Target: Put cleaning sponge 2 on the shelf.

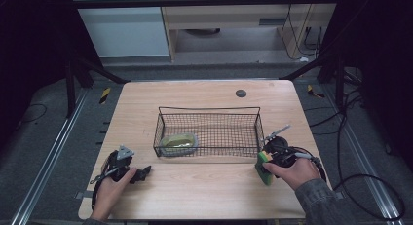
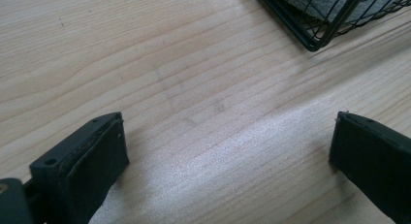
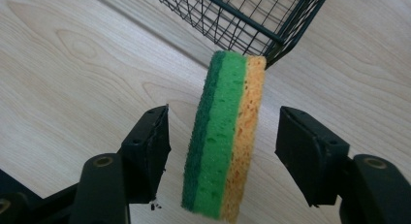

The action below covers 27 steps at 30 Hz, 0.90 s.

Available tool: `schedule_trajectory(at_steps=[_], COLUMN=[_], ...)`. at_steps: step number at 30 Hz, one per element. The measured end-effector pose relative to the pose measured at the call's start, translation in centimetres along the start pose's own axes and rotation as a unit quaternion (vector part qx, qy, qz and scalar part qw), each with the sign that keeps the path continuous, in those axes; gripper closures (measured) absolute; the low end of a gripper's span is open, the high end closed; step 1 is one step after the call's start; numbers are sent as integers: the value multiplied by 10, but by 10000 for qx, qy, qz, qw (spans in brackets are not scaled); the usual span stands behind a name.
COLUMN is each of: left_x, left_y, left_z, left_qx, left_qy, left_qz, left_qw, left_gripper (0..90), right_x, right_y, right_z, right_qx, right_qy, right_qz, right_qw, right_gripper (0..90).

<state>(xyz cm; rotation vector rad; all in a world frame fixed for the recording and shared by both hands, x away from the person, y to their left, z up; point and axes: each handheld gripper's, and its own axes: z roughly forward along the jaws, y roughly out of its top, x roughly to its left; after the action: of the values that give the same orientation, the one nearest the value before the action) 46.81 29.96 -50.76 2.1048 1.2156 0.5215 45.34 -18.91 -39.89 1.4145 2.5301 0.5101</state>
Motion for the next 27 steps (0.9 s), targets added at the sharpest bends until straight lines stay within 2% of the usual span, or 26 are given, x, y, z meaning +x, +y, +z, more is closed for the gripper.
schedule_trajectory(at_steps=[3,8,10,13,15,20,23,27], left_x=[0,0,0,0,0,0,0,0], left_y=[0,-1,-1,-1,-1,-1,-2,-2], left_z=[0,0,0,0,0,0,0,0], left_qx=[-29,-35,-41,-57,-65,-67,-79,-79], left_qy=[1,1,0,1,4,4,9,11], left_qz=[-19,-3,-3,0,-4,-4,-20,-22], left_qw=[10000,10000,10000,10000,10000,10000,10000,10000], left_gripper=[0,0,0,0,0,0,0,0], right_x=[2,1,0,-2,-3,-7,-16,-30], right_y=[3,6,8,9,8,3,-1,-7], right_z=[10,16,17,18,16,2,-10,-26], right_qx=[131,247,295,389,408,171,-61,-364], right_qy=[-35,-67,-27,43,63,108,111,-1], right_qz=[5,21,53,88,81,79,207,396], right_qw=[9999,9997,9995,9992,9991,9998,9997,9986], right_gripper=[386,417,463,612,638,642,642,641])
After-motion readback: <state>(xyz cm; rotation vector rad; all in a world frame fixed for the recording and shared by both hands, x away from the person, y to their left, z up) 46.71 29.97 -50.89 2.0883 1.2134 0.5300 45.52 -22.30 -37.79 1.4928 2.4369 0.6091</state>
